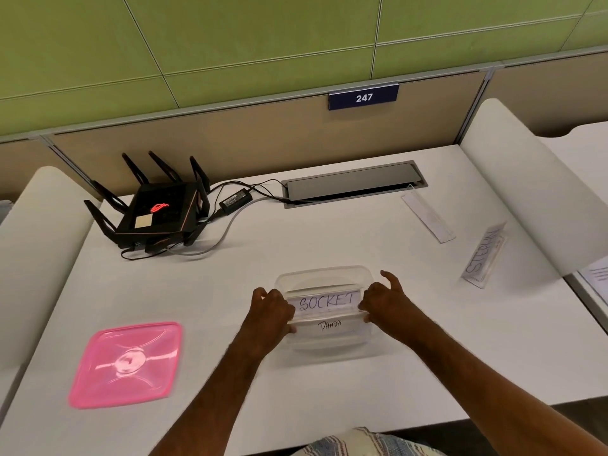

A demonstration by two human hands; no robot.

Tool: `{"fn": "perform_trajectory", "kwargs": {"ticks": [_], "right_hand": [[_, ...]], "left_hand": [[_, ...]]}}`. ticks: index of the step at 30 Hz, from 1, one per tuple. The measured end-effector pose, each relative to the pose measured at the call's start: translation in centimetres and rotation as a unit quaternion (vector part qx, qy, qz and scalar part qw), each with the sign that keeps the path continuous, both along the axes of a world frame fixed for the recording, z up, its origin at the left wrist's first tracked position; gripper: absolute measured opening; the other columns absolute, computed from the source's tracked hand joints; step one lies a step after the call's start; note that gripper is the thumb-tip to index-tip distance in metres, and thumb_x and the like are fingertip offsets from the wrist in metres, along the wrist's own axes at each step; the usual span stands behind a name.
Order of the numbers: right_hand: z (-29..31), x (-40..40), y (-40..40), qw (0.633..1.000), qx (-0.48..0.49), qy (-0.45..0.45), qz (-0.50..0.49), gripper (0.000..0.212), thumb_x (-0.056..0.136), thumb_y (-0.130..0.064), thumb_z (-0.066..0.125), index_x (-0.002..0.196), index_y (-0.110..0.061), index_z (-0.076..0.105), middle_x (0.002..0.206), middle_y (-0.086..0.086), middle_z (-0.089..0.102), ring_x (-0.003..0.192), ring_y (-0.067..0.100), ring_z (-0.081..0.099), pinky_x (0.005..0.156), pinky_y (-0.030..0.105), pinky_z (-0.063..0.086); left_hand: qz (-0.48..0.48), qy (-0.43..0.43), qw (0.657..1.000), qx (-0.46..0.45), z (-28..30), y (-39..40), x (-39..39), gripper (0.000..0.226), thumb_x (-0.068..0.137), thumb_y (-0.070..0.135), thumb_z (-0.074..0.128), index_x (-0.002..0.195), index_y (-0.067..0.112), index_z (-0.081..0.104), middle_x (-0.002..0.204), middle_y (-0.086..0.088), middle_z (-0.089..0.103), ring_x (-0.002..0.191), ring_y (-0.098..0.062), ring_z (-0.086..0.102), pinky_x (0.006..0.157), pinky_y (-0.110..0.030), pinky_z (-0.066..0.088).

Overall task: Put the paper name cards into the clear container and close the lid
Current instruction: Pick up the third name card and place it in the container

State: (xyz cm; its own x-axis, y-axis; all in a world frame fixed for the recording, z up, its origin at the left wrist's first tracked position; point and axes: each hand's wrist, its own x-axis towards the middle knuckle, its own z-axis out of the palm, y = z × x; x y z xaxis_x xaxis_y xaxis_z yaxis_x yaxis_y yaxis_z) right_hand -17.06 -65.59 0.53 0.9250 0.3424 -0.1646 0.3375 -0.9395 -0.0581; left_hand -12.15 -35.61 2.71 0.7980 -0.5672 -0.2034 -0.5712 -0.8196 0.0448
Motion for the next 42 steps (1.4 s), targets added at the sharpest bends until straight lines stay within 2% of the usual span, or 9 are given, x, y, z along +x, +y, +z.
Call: {"fn": "perform_trajectory", "kwargs": {"ticks": [4, 9, 12, 17, 26, 31, 34, 38, 42], "right_hand": [[-0.5, -0.1, 0.6, 0.999, -0.029, 0.015, -0.004, 0.024, 0.089, -0.023, 0.067, 0.112, -0.019, 0.071, 0.102, 0.003, 0.071, 0.115, 0.023, 0.060, 0.122, 0.057, 0.005], [-0.9, -0.3, 0.6, 1.000, -0.006, -0.018, 0.004, 0.029, 0.061, -0.011, 0.088, 0.083, -0.015, 0.069, 0.069, 0.003, 0.068, 0.078, 0.025, 0.070, 0.107, 0.062, 0.038], [-1.6, -0.1, 0.6, 1.000, -0.018, -0.019, 0.010, 0.022, 0.068, -0.011, 0.084, 0.084, -0.016, 0.070, 0.071, 0.003, 0.069, 0.080, 0.024, 0.070, 0.108, 0.061, 0.036], [-2.5, 0.4, 0.7, 0.998, -0.059, 0.029, -0.007, 0.017, 0.094, -0.015, 0.059, 0.108, -0.018, 0.068, 0.099, 0.004, 0.071, 0.110, 0.023, 0.061, 0.120, 0.055, 0.008], [-1.7, 0.8, 0.9, 0.997, -0.071, 0.027, 0.001, 0.022, 0.097, -0.027, 0.058, 0.116, -0.021, 0.067, 0.113, -0.002, 0.070, 0.118, 0.021, 0.058, 0.119, 0.055, 0.010], [-1.3, 0.5, 0.6, 0.985, 0.140, -0.093, -0.043, 0.017, 0.088, -0.031, 0.073, 0.103, -0.024, 0.073, 0.102, -0.011, 0.073, 0.097, 0.014, 0.069, 0.108, 0.050, 0.033], [-0.7, 1.2, 0.2, 0.954, 0.256, -0.098, -0.121, 0.010, 0.094, -0.037, 0.067, 0.103, -0.035, 0.066, 0.097, -0.019, 0.066, 0.085, -0.001, 0.063, 0.103, 0.040, 0.033], [-0.5, 2.7, -1.5, 0.932, 0.298, -0.065, -0.197, 0.011, 0.096, -0.042, 0.061, 0.106, -0.040, 0.059, 0.093, -0.022, 0.059, 0.082, -0.008, 0.057, 0.098, 0.035, 0.030], [-1.0, 3.7, -4.0, 0.902, 0.337, -0.043, -0.266, 0.012, 0.094, -0.039, 0.065, 0.104, -0.039, 0.058, 0.087, -0.021, 0.063, 0.080, -0.005, 0.061, 0.095, 0.035, 0.032]], "left_hand": [[-0.048, -0.021, 0.997, 0.057, -0.7, -0.4, 0.4, 0.021, 0.086, 0.041, 0.071, 0.092, 0.020, 0.071, 0.091, 0.002, 0.068, 0.107, -0.021, 0.054, 0.098, -0.042, 0.033], [-0.053, -0.018, 0.993, 0.101, -1.1, -0.9, 0.6, 0.018, 0.093, 0.036, 0.063, 0.094, 0.019, 0.069, 0.094, 0.001, 0.066, 0.112, -0.022, 0.050, 0.101, -0.044, 0.026], [-0.048, -0.018, 0.993, 0.109, -1.5, -0.9, 0.7, 0.021, 0.093, 0.037, 0.063, 0.100, 0.018, 0.069, 0.099, -0.001, 0.068, 0.114, -0.022, 0.050, 0.105, -0.046, 0.023], [-0.042, -0.009, 0.992, 0.115, -2.0, -1.0, 0.7, 0.024, 0.094, 0.036, 0.062, 0.106, 0.016, 0.068, 0.104, -0.002, 0.068, 0.117, -0.024, 0.049, 0.110, -0.049, 0.019], [-0.020, 0.007, 0.993, 0.117, -1.6, -1.9, 1.1, 0.026, 0.095, 0.039, 0.060, 0.103, 0.016, 0.070, 0.101, -0.002, 0.070, 0.113, -0.023, 0.053, 0.114, -0.050, 0.014], [0.012, -0.051, 0.998, 0.016, -0.9, -3.4, 1.6, 0.033, 0.099, 0.044, 0.047, 0.096, 0.024, 0.073, 0.096, 0.007, 0.072, 0.106, -0.017, 0.058, 0.110, -0.044, 0.019], [0.019, -0.100, 0.993, -0.065, -0.2, -4.8, 2.3, 0.025, 0.095, 0.037, 0.056, 0.082, 0.025, 0.073, 0.085, 0.009, 0.070, 0.092, -0.017, 0.062, 0.101, -0.042, 0.028], [0.049, -0.084, 0.977, -0.188, 0.3, -6.7, 3.9, 0.009, 0.092, 0.034, 0.063, 0.087, 0.031, 0.070, 0.091, 0.015, 0.067, 0.091, -0.011, 0.060, 0.097, -0.037, 0.029], [0.095, -0.001, 0.960, -0.264, 0.2, -9.2, 6.2, 0.012, 0.092, 0.038, 0.064, 0.102, 0.033, 0.068, 0.105, 0.019, 0.066, 0.100, -0.006, 0.058, 0.095, -0.029, 0.026]]}}
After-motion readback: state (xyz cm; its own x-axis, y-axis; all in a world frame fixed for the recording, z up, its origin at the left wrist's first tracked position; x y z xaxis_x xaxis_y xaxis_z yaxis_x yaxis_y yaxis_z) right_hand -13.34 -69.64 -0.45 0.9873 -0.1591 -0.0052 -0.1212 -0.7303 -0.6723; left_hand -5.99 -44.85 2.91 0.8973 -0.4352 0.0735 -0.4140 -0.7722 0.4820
